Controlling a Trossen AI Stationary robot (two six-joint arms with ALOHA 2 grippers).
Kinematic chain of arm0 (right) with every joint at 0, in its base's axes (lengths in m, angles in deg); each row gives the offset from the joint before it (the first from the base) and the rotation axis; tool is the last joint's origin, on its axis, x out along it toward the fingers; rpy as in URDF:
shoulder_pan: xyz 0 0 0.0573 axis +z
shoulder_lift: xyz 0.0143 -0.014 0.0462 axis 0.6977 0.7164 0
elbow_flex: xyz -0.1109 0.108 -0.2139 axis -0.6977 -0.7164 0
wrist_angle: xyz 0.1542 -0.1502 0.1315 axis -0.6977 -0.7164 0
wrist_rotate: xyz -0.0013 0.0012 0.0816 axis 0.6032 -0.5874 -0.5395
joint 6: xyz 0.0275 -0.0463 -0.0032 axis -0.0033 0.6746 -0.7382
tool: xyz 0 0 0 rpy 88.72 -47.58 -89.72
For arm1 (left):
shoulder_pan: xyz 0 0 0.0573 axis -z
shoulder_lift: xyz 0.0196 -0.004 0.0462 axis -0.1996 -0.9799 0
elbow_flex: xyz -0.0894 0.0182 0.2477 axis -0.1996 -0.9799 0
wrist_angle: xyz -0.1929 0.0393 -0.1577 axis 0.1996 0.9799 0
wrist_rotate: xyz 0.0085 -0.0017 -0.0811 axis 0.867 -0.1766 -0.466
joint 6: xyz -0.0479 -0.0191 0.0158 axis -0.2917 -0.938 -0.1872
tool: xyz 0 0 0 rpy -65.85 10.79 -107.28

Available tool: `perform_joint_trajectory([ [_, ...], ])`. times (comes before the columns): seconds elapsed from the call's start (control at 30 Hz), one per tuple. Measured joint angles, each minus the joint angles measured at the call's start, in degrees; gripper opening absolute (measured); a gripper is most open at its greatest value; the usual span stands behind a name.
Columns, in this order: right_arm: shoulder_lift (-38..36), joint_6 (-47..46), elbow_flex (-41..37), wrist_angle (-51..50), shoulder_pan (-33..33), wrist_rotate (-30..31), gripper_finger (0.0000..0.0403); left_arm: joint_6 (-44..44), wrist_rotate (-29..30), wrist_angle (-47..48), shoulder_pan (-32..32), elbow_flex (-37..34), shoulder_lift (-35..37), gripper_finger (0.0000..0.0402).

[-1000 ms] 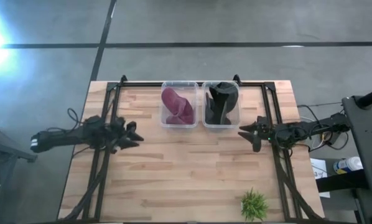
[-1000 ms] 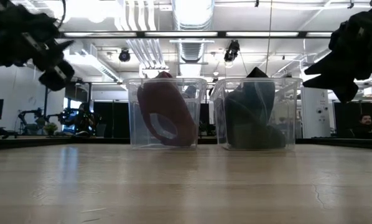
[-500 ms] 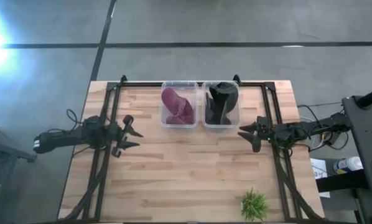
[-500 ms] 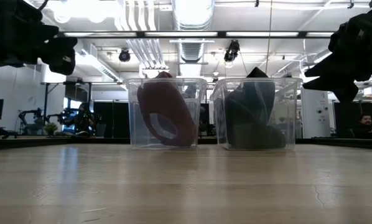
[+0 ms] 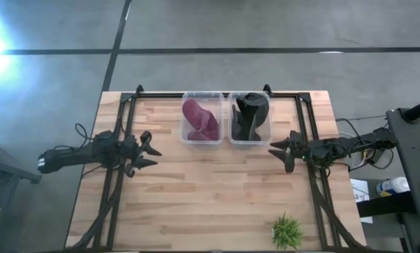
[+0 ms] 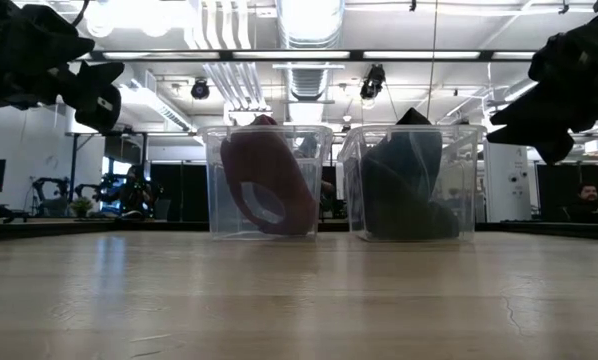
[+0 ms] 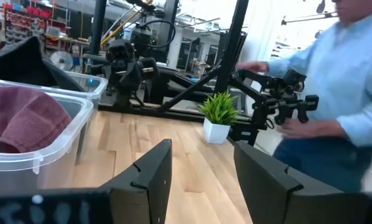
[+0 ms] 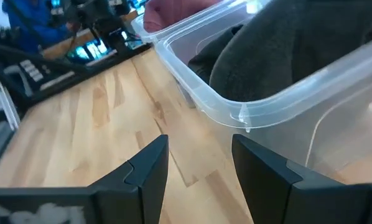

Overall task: Pick & Place hat
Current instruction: Return to Home Position

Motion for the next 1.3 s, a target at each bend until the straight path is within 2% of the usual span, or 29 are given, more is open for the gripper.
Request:
perform_joint_trajectory([
  [0.13, -1.0, 4.6, -0.1, 2.5, 0.0, -2.6, 0.0173, 0.0, 0.0, 0.0, 0.0, 0.0, 0.0, 0.0167],
  [0.2, -2.9, 9.7, -0.1, 6.1, -2.1, -12.1, 0.0173, 0.0, 0.0, 0.0, 0.0, 0.0, 0.0, 0.0167],
  [0.33, -7.3, 24.8, -0.1, 9.6, -7.1, -35.9, 0.0173, 0.0, 0.0, -0.1, 0.0, 0.0, -0.1, 0.0167],
  [0.4, -10.1, 28.4, -0.3, 9.1, -8.8, -40.8, 0.0173, 0.0, -0.1, -0.3, 0.0, 0.0, -0.2, 0.0167],
  [0.53, -10.0, 30.0, -1.0, 8.9, -10.9, -41.4, 0.0173, -0.1, -0.1, -0.5, 0.0, 0.0, -0.3, 0.0167],
  [0.8, -8.7, 29.4, -4.3, 12.4, -11.2, -36.2, 0.0173, -0.1, -0.1, -0.7, 0.0, 0.0, -0.8, 0.0167],
  [1.3, -6.8, 29.6, -4.3, 12.2, -11.1, -35.9, 0.0173, -0.1, -0.1, -0.7, 0.0, 0.0, -0.9, 0.0167],
])
